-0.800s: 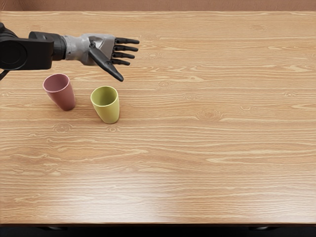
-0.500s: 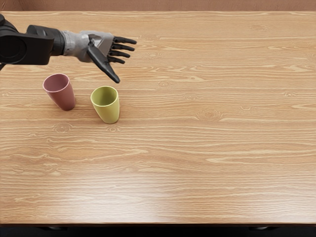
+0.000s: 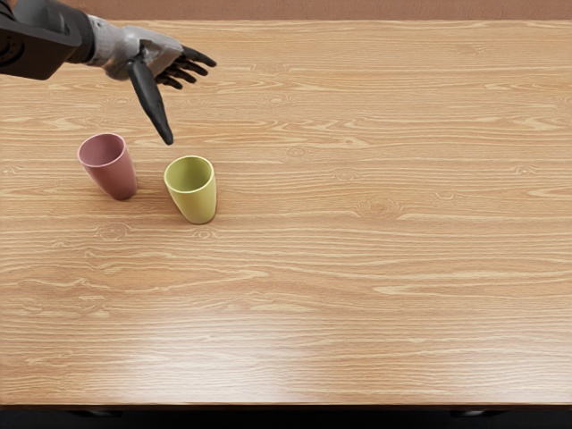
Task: Pick up cup and place in cup with left hand
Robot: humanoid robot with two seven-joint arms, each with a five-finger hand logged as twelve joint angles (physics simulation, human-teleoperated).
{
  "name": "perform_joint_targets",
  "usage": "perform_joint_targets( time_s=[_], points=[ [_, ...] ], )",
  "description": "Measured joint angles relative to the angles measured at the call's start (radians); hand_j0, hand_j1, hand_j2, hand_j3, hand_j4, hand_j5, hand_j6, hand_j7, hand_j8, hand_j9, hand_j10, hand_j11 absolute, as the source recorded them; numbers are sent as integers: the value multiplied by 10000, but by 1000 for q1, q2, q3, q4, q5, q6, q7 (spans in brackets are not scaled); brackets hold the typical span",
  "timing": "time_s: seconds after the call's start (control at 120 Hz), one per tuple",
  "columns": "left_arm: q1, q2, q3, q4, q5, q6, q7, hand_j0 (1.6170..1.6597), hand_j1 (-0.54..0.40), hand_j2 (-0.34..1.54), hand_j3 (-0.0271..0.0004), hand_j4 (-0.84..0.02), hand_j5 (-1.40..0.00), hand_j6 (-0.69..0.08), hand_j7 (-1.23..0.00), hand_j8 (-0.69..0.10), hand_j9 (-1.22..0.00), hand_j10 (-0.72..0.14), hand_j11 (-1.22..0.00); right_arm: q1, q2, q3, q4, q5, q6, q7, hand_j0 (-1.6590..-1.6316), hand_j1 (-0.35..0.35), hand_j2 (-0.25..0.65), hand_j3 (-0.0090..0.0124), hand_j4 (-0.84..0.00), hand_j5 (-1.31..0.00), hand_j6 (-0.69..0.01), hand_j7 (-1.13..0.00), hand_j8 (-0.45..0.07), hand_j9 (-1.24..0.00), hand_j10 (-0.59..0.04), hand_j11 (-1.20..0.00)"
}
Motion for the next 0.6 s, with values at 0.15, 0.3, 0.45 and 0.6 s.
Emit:
perform_joint_targets(
  time_s=[0.15,0.3,0.45,0.6],
  points=[
    [-18,69,7,-115,-11,0,1,16581,3286,37,0,-195,-229,-199,-228,-196,-227,-188,-226,0,0,0,0,0,0,0,-16581,-3491,1,0,-4,-1,-5,0,-4,0,-3,0],
    [-25,73,43,-205,-11,0,2,16581,3286,37,0,-198,-229,-203,-228,-199,-227,-191,-226,0,0,0,0,0,0,0,-16581,-3491,1,0,-4,-1,-5,0,-4,0,-3,0],
    [-39,70,97,-256,25,0,2,16581,3285,36,0,-197,-230,-203,-229,-199,-228,-191,-227,0,0,0,0,0,0,0,-16581,-3491,1,0,-4,-1,-6,0,-4,0,-3,0],
    [-61,70,164,-319,74,0,1,16581,3285,36,0,-196,-229,-202,-228,-198,-227,-190,-226,0,0,0,0,0,0,0,-16581,-3491,1,0,-4,-1,-6,0,-4,0,-3,0]
  ],
)
